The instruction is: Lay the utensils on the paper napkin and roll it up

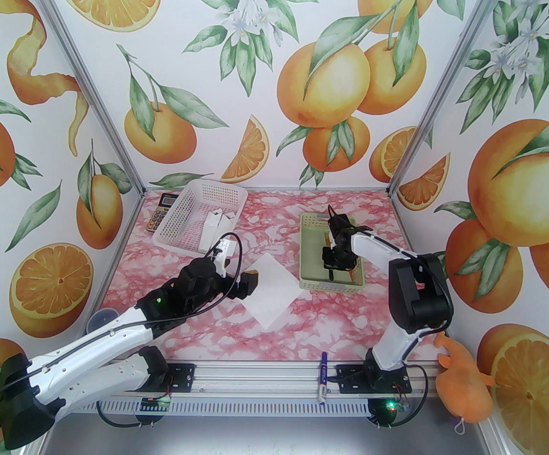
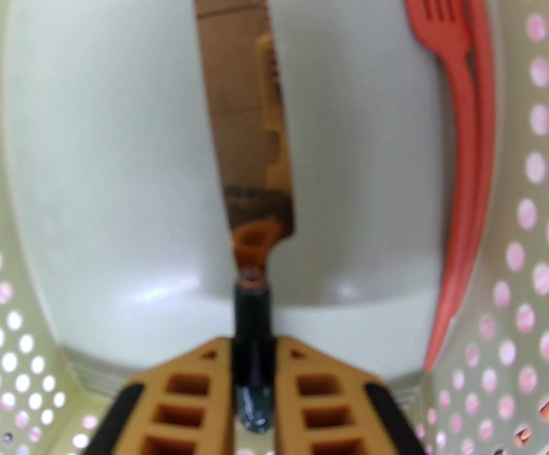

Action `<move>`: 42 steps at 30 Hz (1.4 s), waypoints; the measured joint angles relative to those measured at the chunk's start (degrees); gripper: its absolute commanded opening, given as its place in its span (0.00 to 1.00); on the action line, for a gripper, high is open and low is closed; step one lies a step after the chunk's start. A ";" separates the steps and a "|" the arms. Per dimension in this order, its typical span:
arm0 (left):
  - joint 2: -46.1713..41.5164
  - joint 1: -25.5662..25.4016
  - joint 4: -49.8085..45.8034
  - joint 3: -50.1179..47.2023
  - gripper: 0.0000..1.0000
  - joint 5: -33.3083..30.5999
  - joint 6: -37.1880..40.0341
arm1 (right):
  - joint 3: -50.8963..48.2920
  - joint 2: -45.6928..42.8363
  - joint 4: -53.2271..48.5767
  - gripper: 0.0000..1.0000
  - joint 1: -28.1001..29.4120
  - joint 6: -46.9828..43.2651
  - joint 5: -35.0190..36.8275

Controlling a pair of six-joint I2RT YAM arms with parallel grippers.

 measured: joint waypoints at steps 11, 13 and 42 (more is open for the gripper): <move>-5.25 0.00 0.17 -1.46 1.00 -2.27 3.91 | -0.26 -8.09 0.07 0.17 2.89 2.05 0.04; -5.70 0.00 0.24 -1.66 1.00 -2.32 4.52 | -0.37 -9.77 0.00 0.16 3.67 2.62 0.04; -30.82 0.15 -2.01 -7.87 1.00 -1.46 22.69 | 1.22 -18.80 -0.46 0.16 32.79 22.36 1.95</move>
